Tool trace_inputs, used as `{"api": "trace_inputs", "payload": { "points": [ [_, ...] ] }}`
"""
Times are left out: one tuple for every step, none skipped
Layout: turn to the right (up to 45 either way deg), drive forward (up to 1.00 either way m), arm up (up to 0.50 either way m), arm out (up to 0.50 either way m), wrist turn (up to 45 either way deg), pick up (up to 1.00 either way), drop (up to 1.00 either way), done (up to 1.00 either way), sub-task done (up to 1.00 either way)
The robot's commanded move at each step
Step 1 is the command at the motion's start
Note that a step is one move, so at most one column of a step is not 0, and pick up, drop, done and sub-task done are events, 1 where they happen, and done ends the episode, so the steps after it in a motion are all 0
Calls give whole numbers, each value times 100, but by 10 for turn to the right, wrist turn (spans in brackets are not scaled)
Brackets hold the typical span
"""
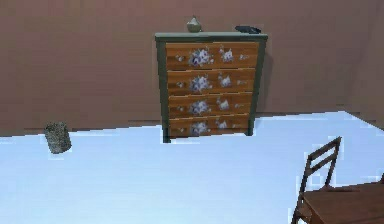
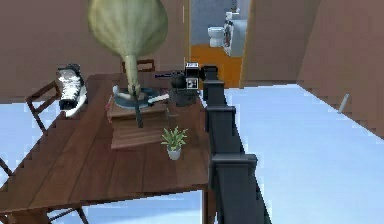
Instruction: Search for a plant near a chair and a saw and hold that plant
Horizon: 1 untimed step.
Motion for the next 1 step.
{"api": "trace_inputs", "payload": {
  "points": [
    [0,0,-30,0,0,0,0,0,0]
  ]
}}
